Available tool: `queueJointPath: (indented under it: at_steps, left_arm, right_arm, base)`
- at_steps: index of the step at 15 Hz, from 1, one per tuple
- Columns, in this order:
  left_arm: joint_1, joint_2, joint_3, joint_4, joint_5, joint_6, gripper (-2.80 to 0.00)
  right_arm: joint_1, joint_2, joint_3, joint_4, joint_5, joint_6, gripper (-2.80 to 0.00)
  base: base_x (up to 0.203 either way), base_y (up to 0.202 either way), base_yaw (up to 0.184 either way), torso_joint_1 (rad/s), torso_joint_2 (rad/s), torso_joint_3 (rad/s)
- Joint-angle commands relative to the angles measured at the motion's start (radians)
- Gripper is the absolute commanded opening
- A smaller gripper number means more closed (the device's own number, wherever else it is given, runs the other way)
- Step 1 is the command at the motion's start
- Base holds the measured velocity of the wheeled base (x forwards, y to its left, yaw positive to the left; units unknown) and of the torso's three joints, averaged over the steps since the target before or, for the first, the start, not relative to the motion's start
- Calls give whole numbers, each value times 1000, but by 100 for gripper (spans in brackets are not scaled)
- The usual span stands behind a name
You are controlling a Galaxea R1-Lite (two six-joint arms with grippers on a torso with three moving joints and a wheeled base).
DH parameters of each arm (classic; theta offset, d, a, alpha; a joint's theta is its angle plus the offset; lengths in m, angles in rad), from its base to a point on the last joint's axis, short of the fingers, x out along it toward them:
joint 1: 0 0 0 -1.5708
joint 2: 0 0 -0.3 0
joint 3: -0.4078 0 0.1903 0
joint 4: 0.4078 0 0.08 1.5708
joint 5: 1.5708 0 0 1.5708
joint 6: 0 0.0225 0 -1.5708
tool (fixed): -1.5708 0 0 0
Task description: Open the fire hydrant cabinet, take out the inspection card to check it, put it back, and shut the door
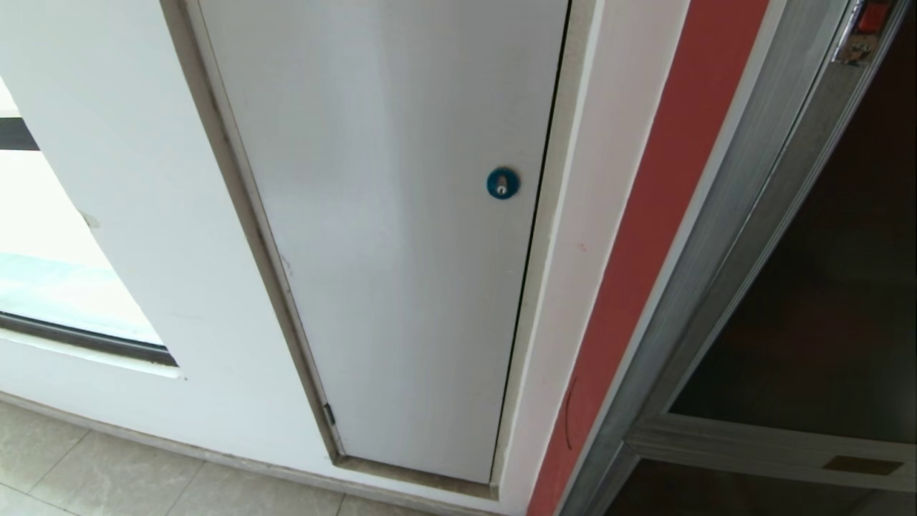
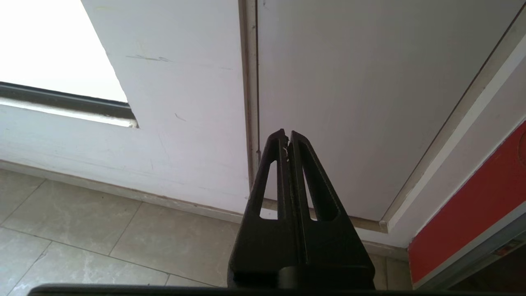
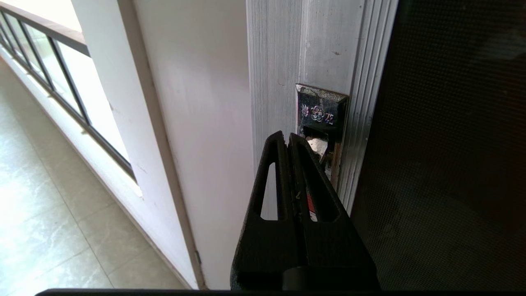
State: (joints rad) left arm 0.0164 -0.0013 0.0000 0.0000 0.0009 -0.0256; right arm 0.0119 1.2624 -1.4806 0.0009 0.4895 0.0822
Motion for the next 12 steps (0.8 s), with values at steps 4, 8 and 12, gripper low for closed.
queueJointPath:
  at_steps: [4, 8, 12]
  left_arm:
    - [0, 1, 0, 0, 1, 0, -280]
    - [0, 1, 0, 0, 1, 0, -280]
    - [0, 1, 0, 0, 1, 0, -280]
  right_arm:
    - [-1, 6, 15, 3, -20, 1, -280]
    - [-3, -5, 51, -2, -26, 1, -280]
    - [-10, -3, 51, -2, -28, 1, -280]
  base:
    - [0, 0, 0, 0, 0, 0]
    - [0, 0, 0, 0, 0, 0]
    - [0, 0, 0, 0, 0, 0]
